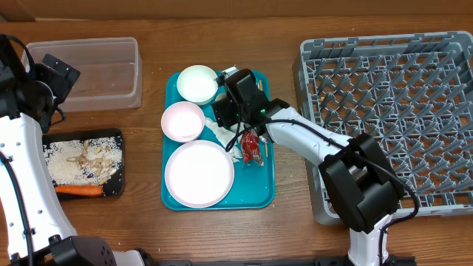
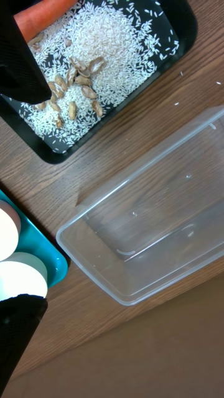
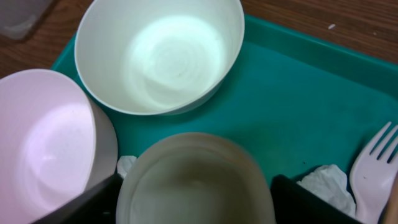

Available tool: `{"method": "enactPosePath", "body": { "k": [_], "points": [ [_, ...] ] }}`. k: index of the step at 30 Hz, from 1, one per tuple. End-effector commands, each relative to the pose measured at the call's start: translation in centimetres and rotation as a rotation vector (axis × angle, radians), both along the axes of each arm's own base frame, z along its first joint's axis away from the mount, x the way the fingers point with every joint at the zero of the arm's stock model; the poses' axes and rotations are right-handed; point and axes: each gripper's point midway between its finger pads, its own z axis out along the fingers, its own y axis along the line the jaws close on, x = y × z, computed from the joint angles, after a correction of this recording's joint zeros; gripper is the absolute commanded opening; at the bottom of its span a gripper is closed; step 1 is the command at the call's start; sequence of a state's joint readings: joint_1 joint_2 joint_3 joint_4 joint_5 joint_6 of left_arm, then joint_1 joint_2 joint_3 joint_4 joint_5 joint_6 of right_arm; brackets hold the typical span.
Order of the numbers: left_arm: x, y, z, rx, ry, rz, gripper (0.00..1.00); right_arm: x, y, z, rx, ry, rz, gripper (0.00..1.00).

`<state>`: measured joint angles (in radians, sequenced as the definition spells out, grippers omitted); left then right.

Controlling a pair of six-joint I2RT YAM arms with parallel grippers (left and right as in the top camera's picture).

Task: Sort waste into correct bins and load items into the dishwasher rack
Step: 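Reach the right gripper to the white cup on the teal tray and grasp it, then carry the white cup right and place it upside down in the dish rack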

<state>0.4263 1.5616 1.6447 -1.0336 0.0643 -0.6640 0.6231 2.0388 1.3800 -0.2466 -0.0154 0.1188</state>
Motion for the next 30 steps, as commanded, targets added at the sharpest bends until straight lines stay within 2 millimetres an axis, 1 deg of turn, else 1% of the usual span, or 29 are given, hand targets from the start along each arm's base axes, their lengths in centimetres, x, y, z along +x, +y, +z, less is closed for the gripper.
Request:
{"method": "enactPosePath", "body": {
  "k": [1, 2, 4, 5, 6, 8, 10, 12, 14, 15, 16, 17, 18, 20, 21, 22, 24, 25, 26, 27, 30],
  "points": [
    [0.0, -0.1, 0.4, -0.008, -0.013, 0.01, 1.0, 1.0, 0.2, 1.1, 0.031, -0.018, -0.042, 0.67],
    [0.0, -0.1, 0.5, -0.008, -0.014, 0.01, 1.0, 1.0, 0.2, 1.2, 0.032, -0.019, -0.042, 0.64],
    [0.0, -0.1, 0.4, -0.008, -0.013, 0.01, 1.0, 1.0, 0.3, 1.7, 0.038, -0.027, -0.042, 0.64],
    [0.0, -0.1, 0.4, -0.008, -0.013, 0.01, 1.0, 1.1, 0.3, 2.2, 0.043, -0.033, -0.042, 0.64],
    [0.0, -0.1, 0.5, -0.008, -0.014, 0.01, 1.0, 1.1, 0.3, 3.0, 0.053, -0.047, -0.042, 0.63],
    [0.0, -0.1, 0.4, -0.008, -0.013, 0.01, 1.0, 1.5, -0.2, 5.3, 0.071, -0.087, -0.063, 0.59],
    [0.0, -0.1, 0.5, -0.008, -0.014, 0.01, 1.0, 2.1, -1.5, 8.4, 0.093, -0.139, -0.122, 0.55],
    [0.0, -0.1, 0.5, -0.008, -0.014, 0.01, 1.0, 2.6, -3.3, 11.8, 0.107, -0.201, -0.173, 0.54],
    [0.0, -0.1, 0.4, -0.008, -0.013, 0.01, 1.0, 3.0, -5.7, 15.2, 0.123, -0.254, -0.225, 0.54],
    [0.0, -0.1, 0.5, -0.008, -0.014, 0.01, 1.0, 3.2, -7.5, 17.0, 0.129, -0.282, -0.262, 0.54],
    [0.0, -0.1, 0.4, -0.008, -0.013, 0.01, 1.0, 3.3, -9.0, 18.2, 0.132, -0.3, -0.291, 0.54],
    [0.0, -0.1, 0.4, -0.008, -0.014, 0.01, 1.0, 3.5, -11.0, 19.6, 0.135, -0.321, -0.327, 0.54],
    [0.0, -0.1, 0.4, -0.008, -0.013, 0.01, 1.0, 3.7, -12.4, 20.4, 0.138, -0.333, -0.352, 0.55],
    [0.0, -0.1, 0.5, -0.008, -0.014, 0.01, 1.0, 4.1, -16.8, 22.1, 0.135, -0.358, -0.437, 0.56],
    [0.0, -0.1, 0.4, -0.008, -0.013, 0.01, 1.0, 4.3, -18.8, 22.6, 0.128, -0.366, -0.476, 0.56],
    [0.0, -0.1, 0.4, -0.008, -0.013, 0.01, 1.0, 4.6, -22.1, 22.9, 0.108, -0.372, -0.537, 0.56],
    [0.0, -0.1, 0.5, -0.008, -0.014, 0.01, 1.0, 5.0, -26.7, 22.5, 0.064, -0.362, -0.617, 0.56],
    [0.0, -0.1, 0.5, -0.008, -0.014, 0.01, 1.0, 5.0, -28.7, 22.1, 0.049, -0.349, -0.656, 0.57],
    [0.0, -0.1, 0.4, -0.008, -0.013, 0.01, 1.0, 4.8, -31.8, 21.2, 0.024, -0.318, -0.721, 0.59],
    [0.0, -0.1, 0.5, -0.007, -0.014, 0.01, 1.0, 4.6, -33.7, 20.6, 0.009, -0.298, -0.76, 0.6],
    [0.0, -0.1, 0.5, -0.008, -0.014, 0.01, 1.0, 3.9, -38.4, 19.1, -0.023, -0.249, -0.859, 0.6]
  ]
}}
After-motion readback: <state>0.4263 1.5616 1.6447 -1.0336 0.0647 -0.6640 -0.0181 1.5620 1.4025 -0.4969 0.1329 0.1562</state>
